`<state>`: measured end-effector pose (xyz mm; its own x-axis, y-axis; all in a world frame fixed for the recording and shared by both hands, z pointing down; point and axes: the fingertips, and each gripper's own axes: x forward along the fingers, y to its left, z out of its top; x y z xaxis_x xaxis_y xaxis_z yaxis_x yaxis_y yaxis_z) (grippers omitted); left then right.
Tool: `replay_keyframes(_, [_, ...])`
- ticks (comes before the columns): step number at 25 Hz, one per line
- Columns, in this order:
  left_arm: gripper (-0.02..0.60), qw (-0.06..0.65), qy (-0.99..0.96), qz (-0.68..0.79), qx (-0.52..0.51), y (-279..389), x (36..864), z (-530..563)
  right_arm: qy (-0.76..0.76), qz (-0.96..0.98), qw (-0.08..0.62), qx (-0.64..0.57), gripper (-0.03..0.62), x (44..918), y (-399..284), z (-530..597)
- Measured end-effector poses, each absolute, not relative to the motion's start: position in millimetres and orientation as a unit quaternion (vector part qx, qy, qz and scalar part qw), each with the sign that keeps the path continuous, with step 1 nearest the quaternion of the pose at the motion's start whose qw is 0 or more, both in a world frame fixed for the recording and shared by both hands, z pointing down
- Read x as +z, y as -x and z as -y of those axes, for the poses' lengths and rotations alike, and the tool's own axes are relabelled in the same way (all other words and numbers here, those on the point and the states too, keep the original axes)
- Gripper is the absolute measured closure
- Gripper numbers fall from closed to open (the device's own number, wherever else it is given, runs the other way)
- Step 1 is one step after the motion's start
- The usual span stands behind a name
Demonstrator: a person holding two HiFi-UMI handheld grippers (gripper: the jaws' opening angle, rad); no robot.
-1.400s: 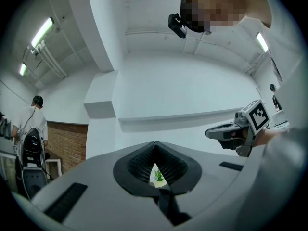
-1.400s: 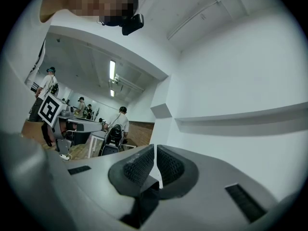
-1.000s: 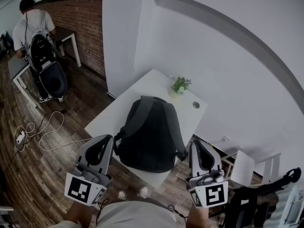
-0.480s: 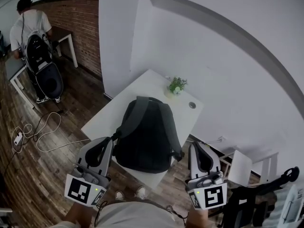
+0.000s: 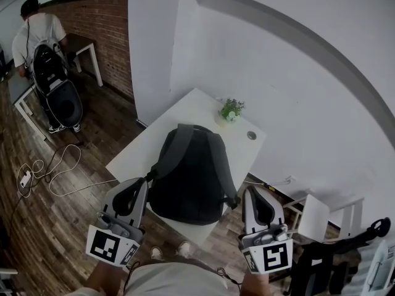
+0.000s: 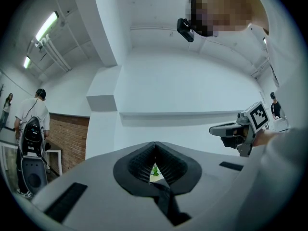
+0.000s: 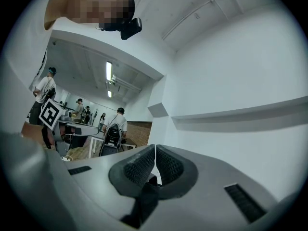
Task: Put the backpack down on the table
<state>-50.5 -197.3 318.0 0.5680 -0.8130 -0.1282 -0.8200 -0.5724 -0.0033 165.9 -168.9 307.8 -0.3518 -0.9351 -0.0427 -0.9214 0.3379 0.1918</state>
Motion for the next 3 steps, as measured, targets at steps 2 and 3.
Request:
replay_keyframes(2, [0.565,0.031,0.885,-0.461,0.056,49.8,319.7,199.2,-0.569,0.817,0.038,-0.090,0.553,310.1,-167.0,170.8])
replay_keyframes(3, [0.565,0.031,0.885,-0.462,0.055,49.5,320.5,200.2,-0.569,0.816,0.038,-0.089,0.553,311.2,-167.6,171.8])
